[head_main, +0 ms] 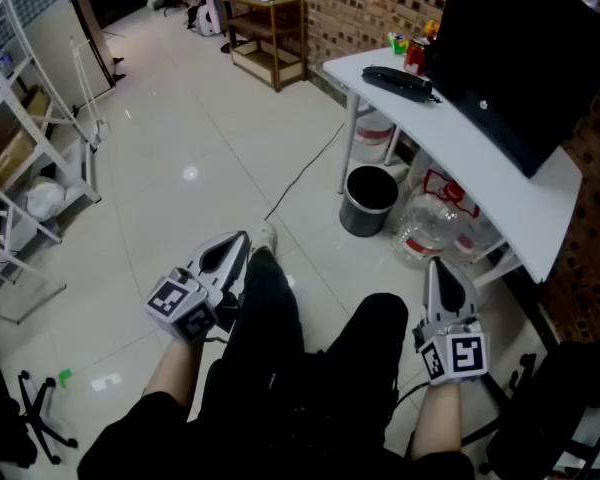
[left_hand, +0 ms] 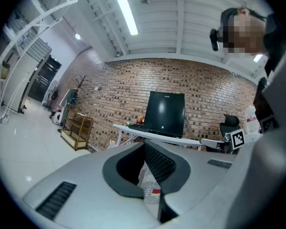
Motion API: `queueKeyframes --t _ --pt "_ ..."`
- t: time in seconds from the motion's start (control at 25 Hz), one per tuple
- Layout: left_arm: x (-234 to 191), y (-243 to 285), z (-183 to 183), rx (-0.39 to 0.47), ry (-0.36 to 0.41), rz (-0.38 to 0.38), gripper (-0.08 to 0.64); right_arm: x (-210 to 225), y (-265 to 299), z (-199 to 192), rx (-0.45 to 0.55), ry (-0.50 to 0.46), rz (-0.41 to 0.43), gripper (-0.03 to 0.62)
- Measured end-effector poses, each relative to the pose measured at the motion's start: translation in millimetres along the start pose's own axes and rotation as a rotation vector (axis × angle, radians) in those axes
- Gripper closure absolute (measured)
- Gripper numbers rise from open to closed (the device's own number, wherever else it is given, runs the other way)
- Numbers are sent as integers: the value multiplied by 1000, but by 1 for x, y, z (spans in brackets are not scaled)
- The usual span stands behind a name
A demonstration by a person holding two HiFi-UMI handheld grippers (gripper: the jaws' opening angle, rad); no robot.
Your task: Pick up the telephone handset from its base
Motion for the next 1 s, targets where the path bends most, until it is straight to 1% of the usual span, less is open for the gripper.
queueKeyframes --t 0.08,0.16,0.24,0.32,0.44,0.52,0.6,0.68,0.8,0.88,0.96,1.0 --pt "-4 22 14 18 7 -51 560 8 17 16 31 6 15 581" --pt "-12 47 30 34 1 -93 560 15 37 34 83 17 41 581" --pt "-27 74 48 44 -3 -119 560 21 60 52 136 21 65 581" --pt "-41 102 64 51 11 -147 560 29 86 64 157 24 68 581" --pt "-57 145 73 61 42 -193 560 44 128 59 132 70 53 581" --pt "-61 171 71 54 43 -220 560 52 153 50 88 103 53 581" --pt "-64 193 66 41 47 -256 560 55 172 43 58 111 59 581" --pt "-68 211 61 28 62 -296 560 56 180 41 46 99 59 581" --pt "-71 234 61 -14 62 -359 560 58 185 44 43 91 53 581" --pt "-72 253 67 -33 60 -399 560 62 189 49 43 131 54 581" --pt "-75 278 75 -30 60 -437 560 70 196 55 54 184 62 581" --pt "-77 291 78 -33 57 -455 560 74 200 57 63 195 63 581"
Point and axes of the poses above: the fingertips, and each gripper's own axes: y forward along the fingers, x to its right, z out of its top, the point moved 7 cm from there along -y, backward along the fingers, and after that the axes turned 4 degrees about -z, right-handed, at the moved point
